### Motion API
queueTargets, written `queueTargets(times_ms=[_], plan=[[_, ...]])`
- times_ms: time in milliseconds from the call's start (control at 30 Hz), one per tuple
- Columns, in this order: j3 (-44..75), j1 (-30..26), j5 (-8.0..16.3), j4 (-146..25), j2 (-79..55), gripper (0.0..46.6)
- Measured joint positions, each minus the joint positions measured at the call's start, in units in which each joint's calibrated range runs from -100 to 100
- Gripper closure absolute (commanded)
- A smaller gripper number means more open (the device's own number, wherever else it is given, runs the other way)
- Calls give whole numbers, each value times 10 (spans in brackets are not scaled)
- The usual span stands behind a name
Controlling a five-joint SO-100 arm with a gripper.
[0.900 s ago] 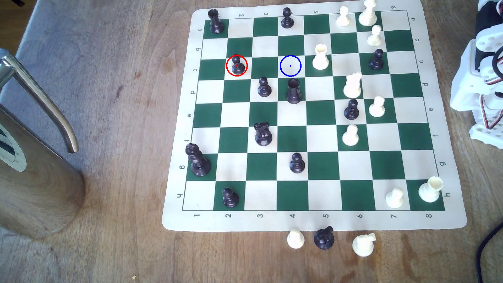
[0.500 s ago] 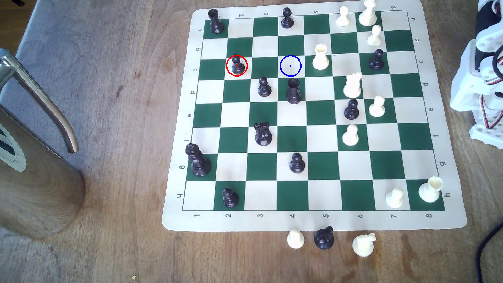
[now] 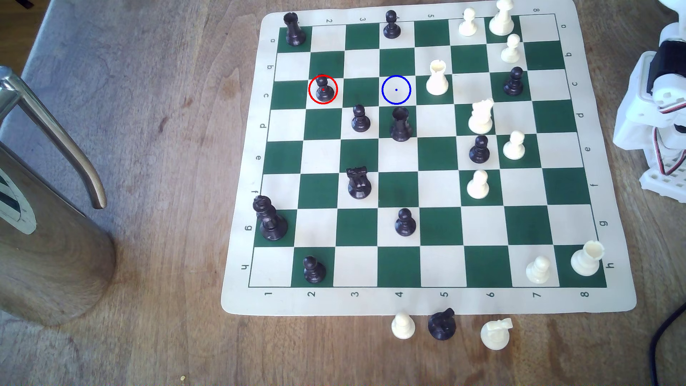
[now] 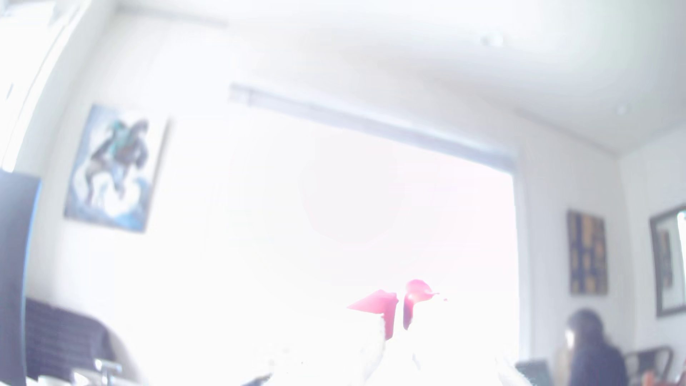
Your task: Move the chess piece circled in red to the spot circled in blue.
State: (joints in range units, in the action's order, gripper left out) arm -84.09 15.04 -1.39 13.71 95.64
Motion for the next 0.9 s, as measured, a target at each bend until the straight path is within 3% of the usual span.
queueTargets(times_ms=[233, 333, 567, 633, 700, 900], plan=[[27, -61, 5, -253, -7, 437], [57, -73, 5, -312, -46, 408], [302, -78, 23, -441, -359, 341], [344, -77, 31, -460, -432, 289], [427, -74, 40, -487, -533, 265], [584, -63, 49, -539, -704, 255]])
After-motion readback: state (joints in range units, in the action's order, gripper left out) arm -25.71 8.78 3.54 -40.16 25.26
